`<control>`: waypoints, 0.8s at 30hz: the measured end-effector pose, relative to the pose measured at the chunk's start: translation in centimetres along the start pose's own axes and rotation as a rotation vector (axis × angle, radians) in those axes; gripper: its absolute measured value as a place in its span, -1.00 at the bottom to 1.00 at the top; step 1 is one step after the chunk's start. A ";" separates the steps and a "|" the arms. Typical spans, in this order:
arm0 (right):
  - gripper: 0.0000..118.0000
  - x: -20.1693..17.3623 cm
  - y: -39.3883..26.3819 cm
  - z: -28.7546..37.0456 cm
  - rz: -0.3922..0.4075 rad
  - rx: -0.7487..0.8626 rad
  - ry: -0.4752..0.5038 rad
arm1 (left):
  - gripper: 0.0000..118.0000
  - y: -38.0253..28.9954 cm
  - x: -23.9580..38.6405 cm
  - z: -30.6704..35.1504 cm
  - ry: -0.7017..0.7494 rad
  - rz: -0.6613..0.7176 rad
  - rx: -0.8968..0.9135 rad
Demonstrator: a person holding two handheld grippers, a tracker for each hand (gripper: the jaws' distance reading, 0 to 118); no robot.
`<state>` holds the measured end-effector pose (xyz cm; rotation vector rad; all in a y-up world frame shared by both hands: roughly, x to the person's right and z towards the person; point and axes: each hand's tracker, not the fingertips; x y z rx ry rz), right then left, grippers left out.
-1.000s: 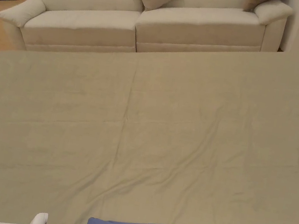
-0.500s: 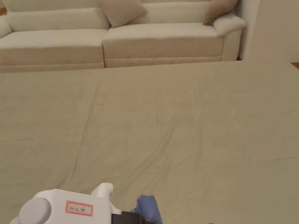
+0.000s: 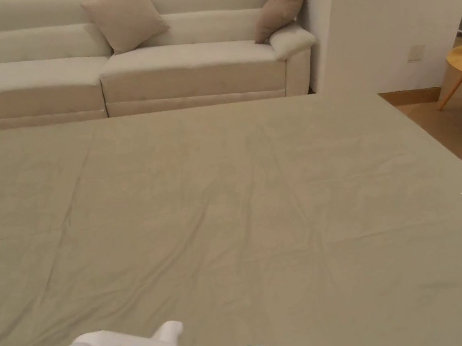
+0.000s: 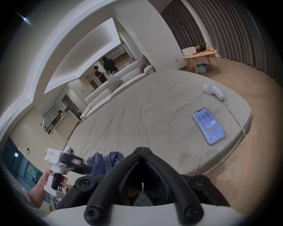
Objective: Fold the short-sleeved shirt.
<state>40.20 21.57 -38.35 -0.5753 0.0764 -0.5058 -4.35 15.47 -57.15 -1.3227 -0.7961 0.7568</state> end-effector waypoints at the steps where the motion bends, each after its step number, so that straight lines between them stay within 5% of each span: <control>1: -1.00 0.2 -0.1 -0.2 -0.001 -0.004 -0.004 | 0.85 -0.6 -0.3 1.0 -0.063 0.030 0.035; 5: -1.00 0.8 -0.4 -0.8 -0.037 -0.009 0.001 | 0.92 -0.5 -2.3 4.6 -0.081 0.103 0.131; 6: -1.00 0.9 -0.5 -0.9 -0.045 -0.011 0.004 | 0.71 -0.2 -2.4 4.8 -0.076 0.058 0.137; 7: -1.00 0.9 -0.6 -1.0 -0.048 -0.014 0.004 | 0.26 0.0 -2.3 4.5 -0.034 0.023 0.155; 9: -1.00 0.9 -0.8 -1.1 -0.046 -0.017 -0.004 | -0.98 0.4 -2.2 2.6 0.072 -0.034 0.101; 13: -1.00 1.1 -1.1 -1.0 -0.053 -0.026 -0.012 | -0.99 0.4 -3.2 -4.2 -0.025 -0.069 -0.083; 16: -1.00 1.4 -1.3 -0.9 -0.055 -0.031 -0.036 | -0.99 1.3 -4.2 -10.2 0.038 -0.124 -0.112; 18: -1.00 1.6 -1.4 -0.7 -0.056 -0.040 -0.043 | -1.00 2.2 -5.1 -13.1 0.058 -0.032 -0.107; 20: -1.00 1.5 -1.4 -0.6 -0.048 -0.054 -0.049 | -1.00 2.6 -4.6 -14.4 -0.087 0.029 -0.065; 24: -1.00 1.2 -1.6 -2.0 -0.052 -0.119 -0.007 | -1.00 2.2 -1.7 -11.2 -0.111 -0.088 -0.055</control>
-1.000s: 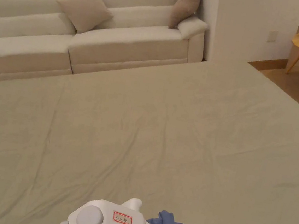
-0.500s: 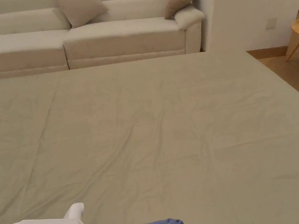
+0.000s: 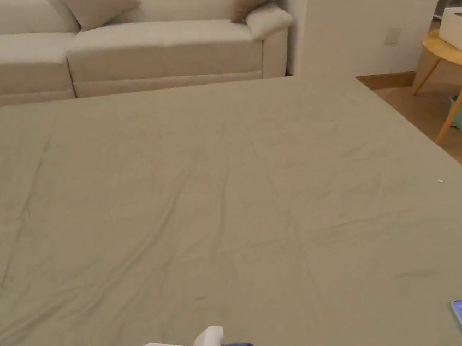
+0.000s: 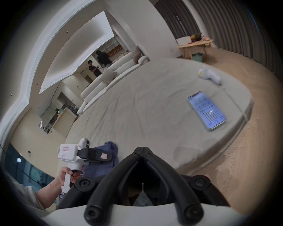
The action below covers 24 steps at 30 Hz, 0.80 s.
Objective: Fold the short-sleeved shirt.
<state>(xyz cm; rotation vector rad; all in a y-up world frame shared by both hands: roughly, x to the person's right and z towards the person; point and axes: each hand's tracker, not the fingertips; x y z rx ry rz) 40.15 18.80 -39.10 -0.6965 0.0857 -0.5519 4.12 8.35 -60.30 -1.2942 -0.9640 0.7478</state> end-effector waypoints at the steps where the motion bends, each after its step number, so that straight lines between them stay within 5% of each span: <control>1: -1.00 -0.5 0.1 -1.1 -0.003 -0.030 0.043 | -1.00 -0.2 0.7 2.0 0.021 -0.024 0.033; 6: -1.00 -6.7 0.5 -10.3 0.107 -0.261 0.366 | -1.00 -3.1 2.0 15.3 0.061 -0.085 0.245; 9: -1.00 -9.4 0.5 -19.0 -0.006 -0.505 0.702 | -1.00 -5.9 1.0 22.0 0.151 -0.043 0.371; 10: -1.00 -10.0 0.1 -21.8 -0.047 -0.574 0.745 | -1.00 -6.5 0.6 23.5 0.172 -0.032 0.382; 12: -1.00 -9.5 -0.3 -26.6 -0.055 -0.703 0.673 | -1.00 -8.0 -0.4 25.7 0.214 0.003 0.407; 15: -1.00 -5.6 -1.7 -30.7 -0.138 -0.873 0.384 | -1.00 -9.0 -1.6 26.5 0.181 0.061 0.408; 16: -1.00 -3.7 -1.6 -30.6 -0.407 -0.854 0.600 | -1.00 -9.1 -1.9 26.4 0.165 0.065 0.396; 17: -1.00 -3.2 -1.5 -30.1 -0.415 -0.818 0.597 | -1.00 -9.0 -2.2 25.9 0.168 0.059 0.387; 20: -1.00 -3.8 -0.9 -28.4 -0.201 -0.798 0.510 | -1.00 -8.3 -3.3 24.2 0.192 0.061 0.349; 24: -1.00 -4.6 -1.0 -28.5 -0.222 -0.813 0.498 | -1.00 -7.1 -4.3 21.3 0.128 0.083 0.289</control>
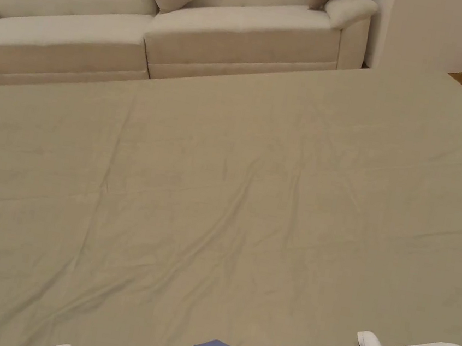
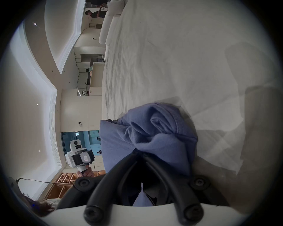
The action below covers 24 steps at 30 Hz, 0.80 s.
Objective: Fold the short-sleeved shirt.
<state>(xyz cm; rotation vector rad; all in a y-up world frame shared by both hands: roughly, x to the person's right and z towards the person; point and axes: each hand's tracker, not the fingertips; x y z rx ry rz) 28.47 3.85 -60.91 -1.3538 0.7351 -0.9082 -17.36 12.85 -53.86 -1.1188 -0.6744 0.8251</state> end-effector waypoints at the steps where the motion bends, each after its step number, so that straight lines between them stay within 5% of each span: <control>1: -1.00 0.0 0.0 0.0 0.002 -0.001 -0.002 | -1.00 0.2 -0.1 -0.7 0.009 -0.001 -0.013; 3: -1.00 0.0 -0.1 0.1 0.015 0.000 -0.008 | -0.98 0.3 -0.6 -1.4 0.030 -0.010 -0.018; 4: -1.00 0.1 -0.1 0.0 0.016 0.002 -0.009 | -0.82 0.6 -1.2 -1.6 0.028 0.001 -0.024; 5: -1.00 0.1 -0.1 0.0 0.016 0.004 -0.008 | -0.33 0.7 -1.8 -1.7 0.014 0.054 -0.031; 6: -1.00 0.2 -0.2 0.0 0.016 0.005 -0.006 | 0.57 0.7 -2.5 -1.7 0.000 0.091 -0.031; 7: -1.00 0.3 -0.2 0.1 0.015 0.007 -0.004 | 1.00 0.9 -3.1 -2.2 -0.017 0.131 -0.057; 19: -1.00 0.9 -1.0 0.8 0.008 0.017 0.020 | 0.93 2.7 -2.2 -11.8 -0.111 0.067 -0.264; 20: -1.00 1.0 -1.1 1.0 0.009 0.019 0.019 | 0.84 2.7 -1.7 -12.2 -0.084 0.025 -0.293; 21: -1.00 1.2 -1.3 1.1 0.008 0.023 0.021 | 0.38 2.7 -1.4 -12.2 -0.048 -0.016 -0.294; 22: -1.00 1.3 -1.4 1.2 0.004 0.026 0.026 | -0.30 2.7 -1.2 -12.3 -0.010 -0.059 -0.294; 23: -1.00 1.5 -1.5 1.3 -0.002 0.032 0.031 | -0.51 2.8 -1.6 -12.5 0.080 -0.084 -0.294; 24: -1.00 1.7 -1.6 1.4 -0.009 0.035 0.036 | -0.51 3.0 -2.8 -12.5 0.029 -0.025 -0.314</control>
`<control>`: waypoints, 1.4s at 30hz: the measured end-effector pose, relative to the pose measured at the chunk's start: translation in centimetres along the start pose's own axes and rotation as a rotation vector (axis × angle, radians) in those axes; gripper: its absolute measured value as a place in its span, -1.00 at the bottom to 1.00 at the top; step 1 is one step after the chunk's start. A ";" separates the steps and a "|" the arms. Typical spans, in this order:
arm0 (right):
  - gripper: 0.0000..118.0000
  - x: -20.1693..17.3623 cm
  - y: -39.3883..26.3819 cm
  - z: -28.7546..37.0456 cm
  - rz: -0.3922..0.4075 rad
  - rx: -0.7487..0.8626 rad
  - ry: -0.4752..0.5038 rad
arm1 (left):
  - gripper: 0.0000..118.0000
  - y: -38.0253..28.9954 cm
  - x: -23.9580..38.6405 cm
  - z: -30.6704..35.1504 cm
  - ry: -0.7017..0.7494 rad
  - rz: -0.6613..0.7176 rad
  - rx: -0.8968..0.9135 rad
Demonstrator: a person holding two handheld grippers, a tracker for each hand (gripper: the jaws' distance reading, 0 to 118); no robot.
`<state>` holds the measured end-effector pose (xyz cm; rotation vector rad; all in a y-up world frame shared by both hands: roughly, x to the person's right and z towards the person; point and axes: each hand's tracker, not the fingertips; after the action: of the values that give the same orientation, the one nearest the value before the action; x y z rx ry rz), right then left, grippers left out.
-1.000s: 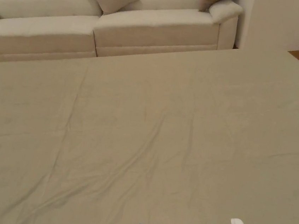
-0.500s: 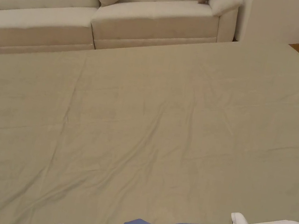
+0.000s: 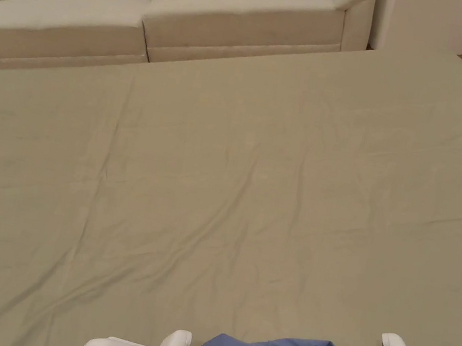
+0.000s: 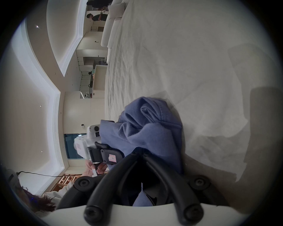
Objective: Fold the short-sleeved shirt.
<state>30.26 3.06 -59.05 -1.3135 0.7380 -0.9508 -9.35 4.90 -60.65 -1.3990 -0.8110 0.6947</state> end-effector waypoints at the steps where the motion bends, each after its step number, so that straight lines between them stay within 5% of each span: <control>1: -1.00 0.1 -0.1 0.0 -0.008 0.005 0.006 | -0.51 0.1 -0.8 0.3 -0.092 0.068 -0.001; 6: -1.00 -1.4 -0.5 0.0 0.003 0.016 -0.021 | -0.51 1.4 -1.6 0.6 -0.148 -0.015 -0.093; 7: -1.00 -1.5 -0.6 0.2 -0.077 0.026 0.059 | -0.50 1.7 -1.9 1.2 -0.150 0.001 -0.081; 9: -1.00 -3.1 -1.0 0.9 -0.070 0.103 0.287 | -0.50 2.2 -3.0 3.9 -0.228 -0.025 -0.101; 14: -1.00 -9.6 -1.6 0.5 0.086 0.094 0.195 | -0.50 3.6 -7.5 16.3 -0.151 -0.161 -0.130; 18: -1.00 -12.5 -1.8 -3.1 0.066 0.039 0.248 | -0.50 4.6 -13.4 29.8 -0.018 -0.137 -0.081; 25: -1.00 -13.3 0.2 -9.0 0.046 -0.042 0.194 | -0.50 2.7 -23.0 50.6 0.219 0.085 -0.044; 33: -1.00 -12.9 0.3 -14.9 0.012 -0.133 0.112 | -0.49 -1.0 -28.6 56.7 0.279 0.292 0.126; 39: -1.00 -12.1 0.1 -14.2 0.003 -0.153 0.084 | -0.24 -4.4 -31.4 54.6 0.240 0.378 0.250; 41: -1.00 -11.8 0.5 -13.2 0.016 -0.127 0.088 | 0.06 -5.4 -30.1 54.4 0.309 0.353 0.308; 42: -1.00 -11.7 0.7 -12.8 0.018 -0.108 0.090 | 0.37 -6.0 -29.4 55.2 0.344 0.342 0.354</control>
<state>13.83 7.70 -62.32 -1.3625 0.8802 -0.9716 -71.71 11.45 -57.14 -1.2922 -0.1657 0.7859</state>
